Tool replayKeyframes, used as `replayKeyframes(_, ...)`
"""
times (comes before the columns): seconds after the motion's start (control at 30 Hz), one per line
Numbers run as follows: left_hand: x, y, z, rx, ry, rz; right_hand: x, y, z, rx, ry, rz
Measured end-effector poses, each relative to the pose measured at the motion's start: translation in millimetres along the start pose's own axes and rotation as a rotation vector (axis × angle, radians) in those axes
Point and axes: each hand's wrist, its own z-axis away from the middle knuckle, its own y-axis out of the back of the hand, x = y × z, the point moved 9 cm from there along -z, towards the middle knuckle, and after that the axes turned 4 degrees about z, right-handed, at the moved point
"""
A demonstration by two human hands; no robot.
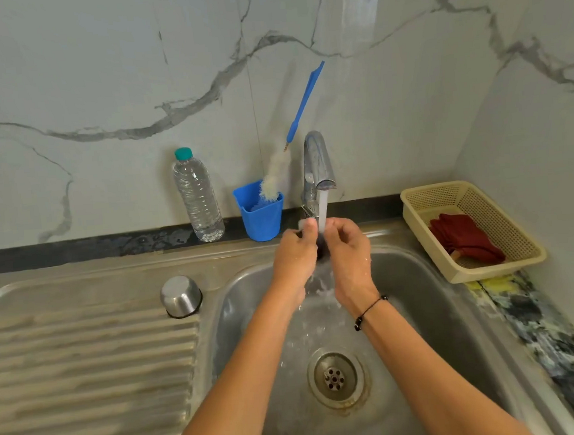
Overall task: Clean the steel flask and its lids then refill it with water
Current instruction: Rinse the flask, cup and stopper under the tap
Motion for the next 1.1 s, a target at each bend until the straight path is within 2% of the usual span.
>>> replayKeyframes(0.1,-7,-3,3,-0.104,0.044,0.066,1,-7,3,-0.081,-0.052,-0.092)
replayKeyframes(0.2,-3,2,5,-0.123,-0.018,0.085,0,-10,1,-0.11,-0.132,-0.148)
replayKeyframes(0.47,10,0,16,-0.155,-0.172,-0.23,12,-4,-10,-0.042,-0.323,-0.137)
replayKeyframes(0.53,6,-1,16,-0.168,-0.155,-0.183,16,-1,-8,-0.034,-0.322,-0.135)
replayKeyframes(0.67,10,0,16,-0.132,-0.209,-0.078,23,-8,-1,-0.135,-0.301,-0.239)
replayKeyframes(0.77,15,6,17,-0.034,-0.232,-0.044,15,-2,2,-0.092,-0.223,-0.375)
replayKeyframes(0.93,22,6,18,-0.007,-0.279,-0.264,15,2,7,-0.039,-0.245,-0.452)
replayKeyframes(1.1,19,0,23,-0.074,-0.374,-0.335,21,-6,-5,-0.071,-0.416,-0.441)
